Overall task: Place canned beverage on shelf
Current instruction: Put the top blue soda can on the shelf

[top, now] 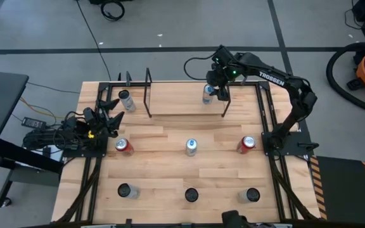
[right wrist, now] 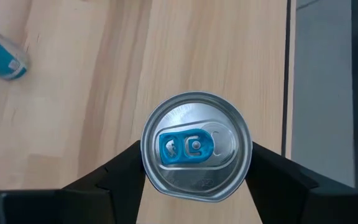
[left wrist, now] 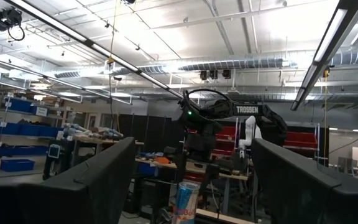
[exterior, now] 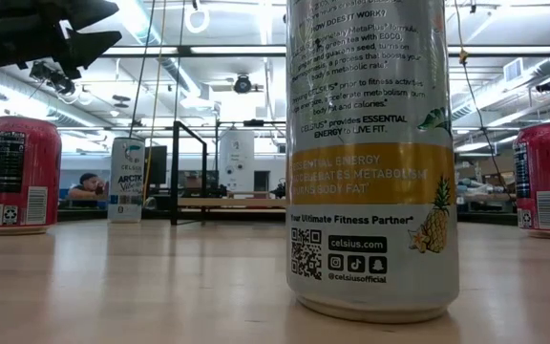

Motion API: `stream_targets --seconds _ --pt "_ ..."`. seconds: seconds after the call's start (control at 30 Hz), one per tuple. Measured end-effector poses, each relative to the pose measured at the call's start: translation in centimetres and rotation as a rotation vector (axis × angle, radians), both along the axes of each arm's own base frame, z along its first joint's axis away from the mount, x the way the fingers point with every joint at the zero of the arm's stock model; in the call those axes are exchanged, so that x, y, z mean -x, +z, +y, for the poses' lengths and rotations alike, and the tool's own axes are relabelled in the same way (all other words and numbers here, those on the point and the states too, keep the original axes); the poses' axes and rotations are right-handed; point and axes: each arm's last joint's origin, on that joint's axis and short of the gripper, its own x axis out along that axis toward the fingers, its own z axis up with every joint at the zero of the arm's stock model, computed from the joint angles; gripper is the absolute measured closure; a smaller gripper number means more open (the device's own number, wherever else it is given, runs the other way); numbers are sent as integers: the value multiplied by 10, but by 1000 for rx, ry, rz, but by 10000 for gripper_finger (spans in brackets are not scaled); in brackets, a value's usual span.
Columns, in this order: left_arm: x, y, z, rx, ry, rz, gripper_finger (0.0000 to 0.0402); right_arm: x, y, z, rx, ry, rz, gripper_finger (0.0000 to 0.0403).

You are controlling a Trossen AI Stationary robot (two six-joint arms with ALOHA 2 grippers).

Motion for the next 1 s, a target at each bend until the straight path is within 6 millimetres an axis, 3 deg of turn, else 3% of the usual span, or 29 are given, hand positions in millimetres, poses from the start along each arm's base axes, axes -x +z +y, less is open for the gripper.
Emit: stream_targets --seconds 0.3,0.6,0.83,1.0 --pt "0 0 0 0 1 0 81 0 0 1 74 188 -19 146" --pt "0 0 0 0 1 0 81 9 -4 5 35 278 39 146" --pt "0 0 0 0 1 0 81 13 -4 -2 14 201 35 146" --pt "0 0 0 -1 1 0 81 13 -22 -5 -54 164 69 146"
